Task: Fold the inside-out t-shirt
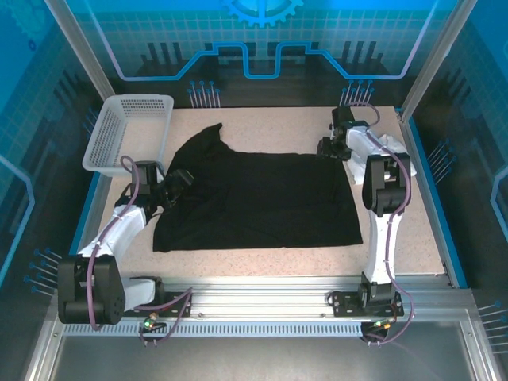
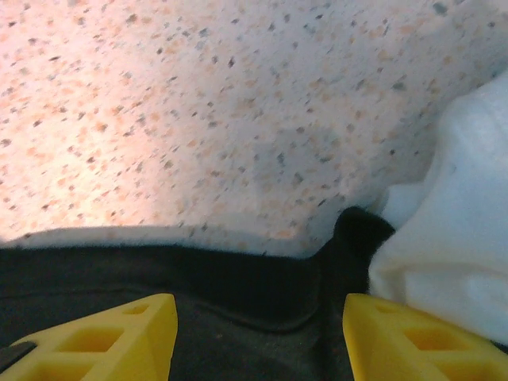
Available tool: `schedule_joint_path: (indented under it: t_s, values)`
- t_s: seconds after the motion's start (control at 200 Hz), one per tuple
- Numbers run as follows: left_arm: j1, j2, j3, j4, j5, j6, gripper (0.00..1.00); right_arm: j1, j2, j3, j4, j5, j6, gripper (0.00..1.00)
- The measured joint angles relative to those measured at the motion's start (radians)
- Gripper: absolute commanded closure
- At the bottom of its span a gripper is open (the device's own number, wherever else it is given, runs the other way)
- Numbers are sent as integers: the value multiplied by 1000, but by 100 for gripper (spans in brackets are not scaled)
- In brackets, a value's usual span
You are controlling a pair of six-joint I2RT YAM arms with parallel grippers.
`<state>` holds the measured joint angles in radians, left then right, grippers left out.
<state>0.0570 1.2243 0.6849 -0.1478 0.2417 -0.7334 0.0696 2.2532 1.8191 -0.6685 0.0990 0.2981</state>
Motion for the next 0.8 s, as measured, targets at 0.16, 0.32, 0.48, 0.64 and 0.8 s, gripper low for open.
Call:
schedule_joint_path:
  t_s: [0.16,0.32,0.48,0.64,0.8]
  values:
    - [0,0,0,0,0,0,32,-12,39,85,-52,25,-26,39]
    - [0,0,0,-2,0,3,32,-27,91,155,-83,51,-50,38]
    - [0,0,0,-4,0,7,32,-28,138,194,-117,68,-71,38]
    - [0,0,0,-4,0,8,32,-29,168,246,-144,78,-85,44]
    - [0,0,0,-4,0,10,32,-31,176,252,-146,46,-104,54]
